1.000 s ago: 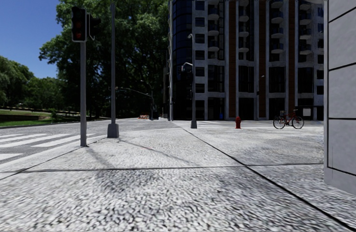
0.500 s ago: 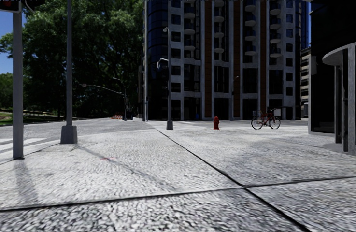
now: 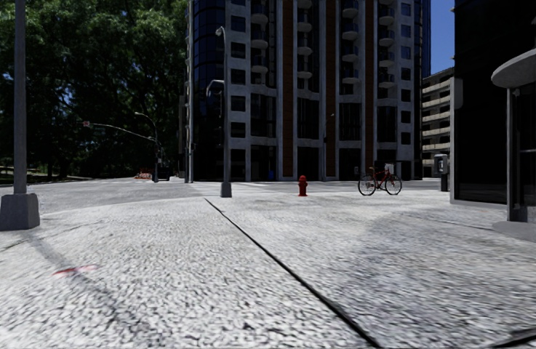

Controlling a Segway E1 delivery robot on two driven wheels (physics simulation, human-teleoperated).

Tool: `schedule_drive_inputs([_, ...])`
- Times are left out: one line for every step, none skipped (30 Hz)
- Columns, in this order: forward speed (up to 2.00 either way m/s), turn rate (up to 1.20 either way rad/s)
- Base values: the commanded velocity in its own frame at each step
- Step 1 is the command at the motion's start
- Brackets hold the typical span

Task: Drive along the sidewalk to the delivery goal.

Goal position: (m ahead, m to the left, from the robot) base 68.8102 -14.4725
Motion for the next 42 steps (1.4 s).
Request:
schedule_drive_inputs([2.00, 0.00])
schedule_drive_inputs([2.00, 0.00])
schedule_drive_inputs([2.00, 0.00])
schedule_drive_inputs([2.00, 0.00])
schedule_drive_inputs([2.00, 0.00])
schedule_drive_inputs([2.00, 0.00])
schedule_drive_inputs([2.00, 0.00])
schedule_drive_inputs([2.00, 0.00])
schedule_drive_inputs([2.00, 0.00])
schedule_drive_inputs([2.00, 0.00])
schedule_drive_inputs([2.00, 0.00])
schedule_drive_inputs([2.00, 0.00])
schedule_drive_inputs([2.00, 0.00])
schedule_drive_inputs([2.00, 0.00])
schedule_drive_inputs([2.00, 0.00])
schedule_drive_inputs([2.00, 0.00])
schedule_drive_inputs([2.00, 0.00])
schedule_drive_inputs([2.00, 0.00])
schedule_drive_inputs([2.00, 0.00])
schedule_drive_inputs([2.00, 0.00])
schedule_drive_inputs([2.00, 0.00])
schedule_drive_inputs([2.00, 0.00])
schedule_drive_inputs([2.00, 0.00])
schedule_drive_inputs([2.00, 0.00])
schedule_drive_inputs([2.00, 0.00])
schedule_drive_inputs([2.00, 0.00])
schedule_drive_inputs([2.00, 0.00])
schedule_drive_inputs([2.00, 0.00])
schedule_drive_inputs([2.00, 0.00])
schedule_drive_inputs([2.00, 0.00])
schedule_drive_inputs([2.00, 0.00])
schedule_drive_inputs([2.00, 0.00])
schedule_drive_inputs([2.00, 0.00])
schedule_drive_inputs([2.00, 0.00])
schedule_drive_inputs([2.00, 0.00])
schedule_drive_inputs([2.00, 0.00])
schedule_drive_inputs([2.00, 0.00])
schedule_drive_inputs([2.00, 0.00])
schedule_drive_inputs([2.00, 0.00])
schedule_drive_inputs([2.00, 0.00])
schedule_drive_inputs([2.00, 0.00])
schedule_drive_inputs([2.00, 0.00])
